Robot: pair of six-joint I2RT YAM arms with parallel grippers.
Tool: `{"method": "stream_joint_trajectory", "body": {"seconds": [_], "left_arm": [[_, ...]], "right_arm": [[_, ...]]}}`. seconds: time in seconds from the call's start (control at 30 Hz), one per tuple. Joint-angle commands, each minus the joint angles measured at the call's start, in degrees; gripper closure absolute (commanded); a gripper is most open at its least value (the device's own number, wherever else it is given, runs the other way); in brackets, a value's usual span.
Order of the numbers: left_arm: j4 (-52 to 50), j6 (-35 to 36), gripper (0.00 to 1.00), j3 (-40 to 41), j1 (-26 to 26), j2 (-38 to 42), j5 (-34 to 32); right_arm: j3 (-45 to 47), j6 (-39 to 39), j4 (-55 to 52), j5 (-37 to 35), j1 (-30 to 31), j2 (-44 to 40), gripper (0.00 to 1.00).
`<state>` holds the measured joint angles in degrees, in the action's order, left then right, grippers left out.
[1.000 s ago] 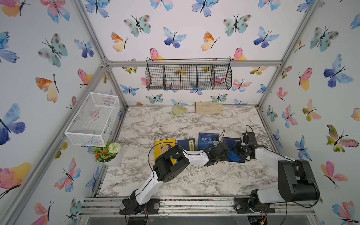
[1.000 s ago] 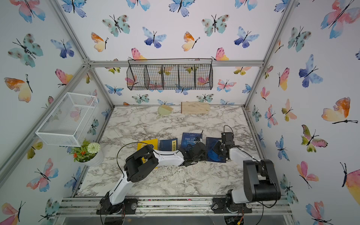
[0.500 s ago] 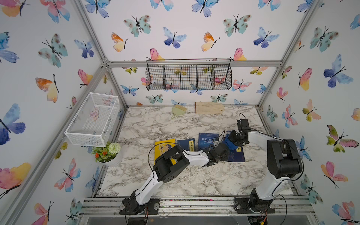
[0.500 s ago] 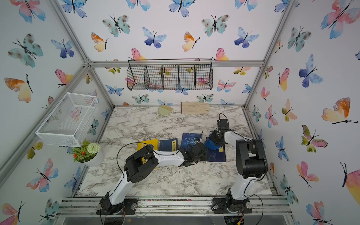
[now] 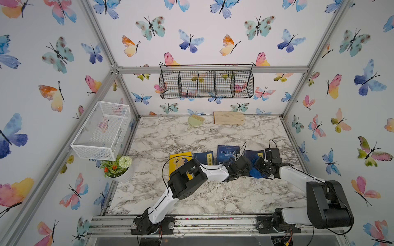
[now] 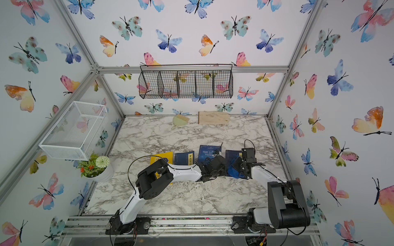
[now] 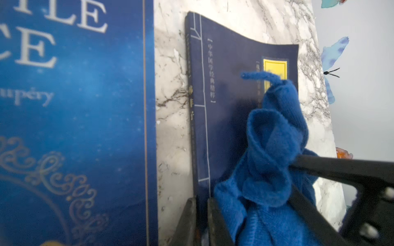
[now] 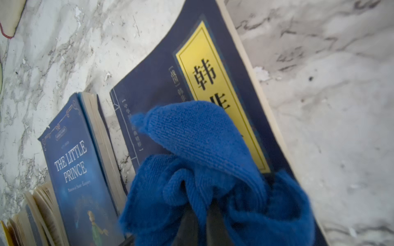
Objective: Wipe the cover of the book
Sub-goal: Wipe the dirt from the cover of the book.
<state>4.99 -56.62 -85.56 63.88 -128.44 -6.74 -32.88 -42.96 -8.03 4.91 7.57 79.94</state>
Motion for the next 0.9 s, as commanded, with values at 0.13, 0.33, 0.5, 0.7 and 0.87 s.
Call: {"method": "stream_joint_trajectory", "body": {"seconds": [0.13,0.33,0.5,0.7,0.87], "left_arm": [[-5.0,0.0,0.85,0.1,0.6,-2.3,0.3],[-5.0,0.2,0.85,0.4,0.7,-1.9,0.1],[-5.8,2.3,0.83,-0.3,0.7,-0.4,-0.8],[-4.9,6.1,0.73,-1.2,0.7,4.2,0.8],[-4.6,8.5,0.63,0.1,0.6,10.4,1.2]], "right_arm": [[-11.4,1.0,-13.6,-6.8,0.4,19.6,0.93],[-22.8,1.3,-16.1,-8.9,0.4,28.2,0.94],[-28.6,2.2,-21.3,-11.6,0.4,24.5,0.94],[-31.7,2.4,-26.1,-17.7,0.4,15.8,0.94],[-31.9,2.7,-27.0,-19.9,0.4,10.6,0.93]]}}
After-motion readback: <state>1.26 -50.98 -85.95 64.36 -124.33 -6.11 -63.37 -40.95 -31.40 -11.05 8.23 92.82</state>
